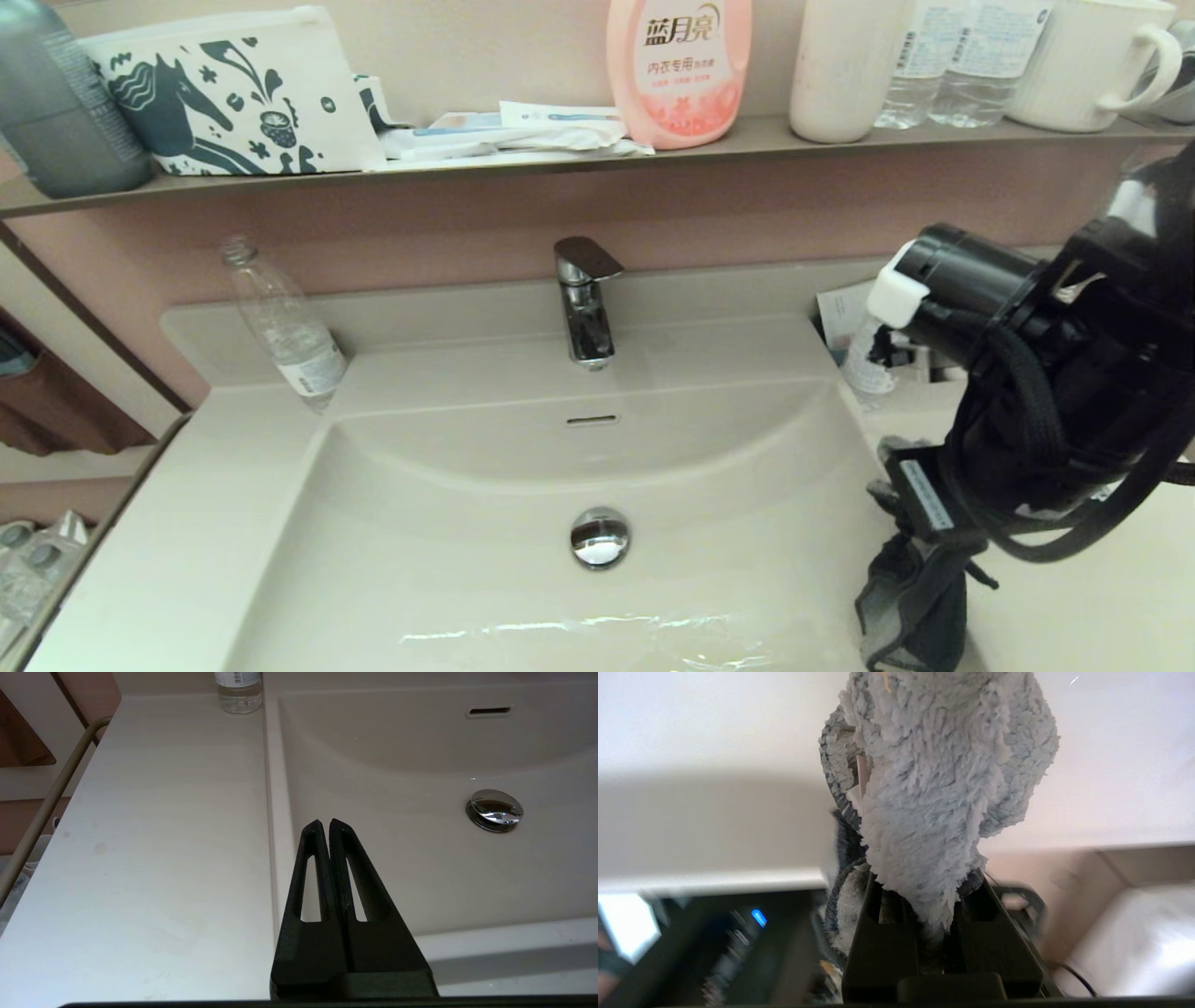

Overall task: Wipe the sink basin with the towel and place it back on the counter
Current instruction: Wipe the sink

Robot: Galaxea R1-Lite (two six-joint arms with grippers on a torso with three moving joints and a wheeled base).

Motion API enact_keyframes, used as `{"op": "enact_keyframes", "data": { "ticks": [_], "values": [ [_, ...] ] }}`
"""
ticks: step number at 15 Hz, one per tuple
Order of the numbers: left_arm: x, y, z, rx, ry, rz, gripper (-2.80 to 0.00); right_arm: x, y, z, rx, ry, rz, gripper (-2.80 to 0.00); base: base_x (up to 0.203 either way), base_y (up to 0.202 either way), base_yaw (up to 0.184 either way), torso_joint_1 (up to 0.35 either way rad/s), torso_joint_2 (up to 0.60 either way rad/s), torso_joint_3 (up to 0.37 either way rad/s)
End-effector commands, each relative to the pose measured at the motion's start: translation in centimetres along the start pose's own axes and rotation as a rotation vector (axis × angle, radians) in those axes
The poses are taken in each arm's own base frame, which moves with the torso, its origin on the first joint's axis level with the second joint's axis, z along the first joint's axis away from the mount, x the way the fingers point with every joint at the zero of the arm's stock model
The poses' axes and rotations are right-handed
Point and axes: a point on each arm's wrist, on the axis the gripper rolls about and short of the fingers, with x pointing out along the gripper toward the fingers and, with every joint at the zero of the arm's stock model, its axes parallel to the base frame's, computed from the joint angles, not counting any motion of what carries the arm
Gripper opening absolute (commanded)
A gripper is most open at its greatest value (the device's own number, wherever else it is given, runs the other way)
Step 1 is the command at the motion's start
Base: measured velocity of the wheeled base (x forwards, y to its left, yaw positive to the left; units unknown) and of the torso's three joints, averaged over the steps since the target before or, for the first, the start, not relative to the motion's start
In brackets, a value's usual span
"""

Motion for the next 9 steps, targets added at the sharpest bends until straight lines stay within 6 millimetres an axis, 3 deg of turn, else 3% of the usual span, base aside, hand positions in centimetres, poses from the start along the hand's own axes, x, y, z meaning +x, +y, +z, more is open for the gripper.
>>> {"op": "enact_keyframes", "data": {
  "ticks": [1, 4, 9],
  "values": [
    [0.0, 0.0, 0.0, -0.001, 0.001, 0.001, -2.8, -1.6, -1.8, -0.2, 0.064, -0.089, 0.044, -2.8, 0.0, 0.0, 0.0, 0.0, 0.0, 0.0],
    [0.0, 0.0, 0.0, -0.001, 0.001, 0.001, -2.8, -0.5, -1.3, 0.8, 0.146, -0.215, 0.125, -2.8, 0.0, 0.0, 0.0, 0.0, 0.0, 0.0],
    [0.0, 0.0, 0.0, -0.001, 0.001, 0.001, -2.8, 2.0, 1.5, 3.4, 0.165, -0.401, 0.414, -2.8, 0.0, 0.0, 0.0, 0.0, 0.0, 0.0]
  ]
}}
